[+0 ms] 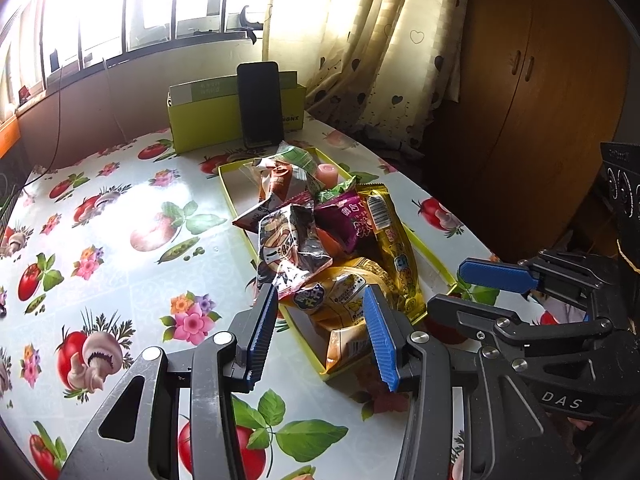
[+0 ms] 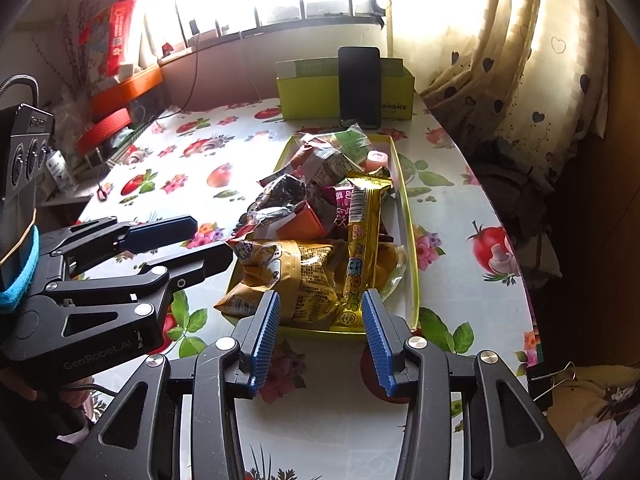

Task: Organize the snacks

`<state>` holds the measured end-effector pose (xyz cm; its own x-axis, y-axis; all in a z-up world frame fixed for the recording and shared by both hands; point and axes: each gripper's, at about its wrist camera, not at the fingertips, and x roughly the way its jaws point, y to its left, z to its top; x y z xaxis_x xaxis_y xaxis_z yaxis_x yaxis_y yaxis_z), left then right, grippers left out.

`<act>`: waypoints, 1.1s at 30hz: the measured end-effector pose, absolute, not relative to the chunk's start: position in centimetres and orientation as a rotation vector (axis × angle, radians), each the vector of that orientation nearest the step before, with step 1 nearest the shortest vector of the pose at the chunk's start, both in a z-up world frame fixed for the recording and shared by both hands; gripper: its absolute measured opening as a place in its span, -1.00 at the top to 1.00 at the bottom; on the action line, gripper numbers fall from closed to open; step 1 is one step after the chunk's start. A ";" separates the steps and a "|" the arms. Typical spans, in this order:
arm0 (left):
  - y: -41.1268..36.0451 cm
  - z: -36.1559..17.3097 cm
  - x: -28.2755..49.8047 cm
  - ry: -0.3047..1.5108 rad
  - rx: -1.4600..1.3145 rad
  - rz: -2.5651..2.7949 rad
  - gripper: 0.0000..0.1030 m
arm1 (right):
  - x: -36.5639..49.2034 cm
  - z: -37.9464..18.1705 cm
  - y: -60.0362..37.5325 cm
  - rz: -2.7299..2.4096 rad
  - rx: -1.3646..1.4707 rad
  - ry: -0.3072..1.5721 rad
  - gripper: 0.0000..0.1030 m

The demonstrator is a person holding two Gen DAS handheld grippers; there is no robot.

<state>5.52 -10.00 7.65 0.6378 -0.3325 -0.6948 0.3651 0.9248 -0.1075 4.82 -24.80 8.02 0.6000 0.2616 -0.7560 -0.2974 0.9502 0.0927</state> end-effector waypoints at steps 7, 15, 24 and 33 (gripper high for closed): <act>-10.1 7.6 5.6 0.785 0.044 -0.398 0.11 | 4.7 7.7 -24.4 0.331 -0.047 0.868 0.20; -10.1 7.6 5.5 0.784 0.046 -0.394 0.11 | 4.7 7.7 -24.0 0.337 -0.051 0.861 0.20; -10.3 7.6 5.6 0.784 0.055 -0.384 0.11 | 4.7 7.7 -24.1 0.335 -0.049 0.864 0.20; -10.4 7.6 5.6 0.786 0.066 -0.379 0.11 | 5.0 7.7 -24.3 0.335 -0.049 0.866 0.20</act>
<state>5.63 -10.44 7.58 0.6425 -0.3084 -0.7015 0.3569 0.9305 -0.0822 4.95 -24.27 7.72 0.5993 0.2687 -0.7540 -0.3081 0.9468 0.0926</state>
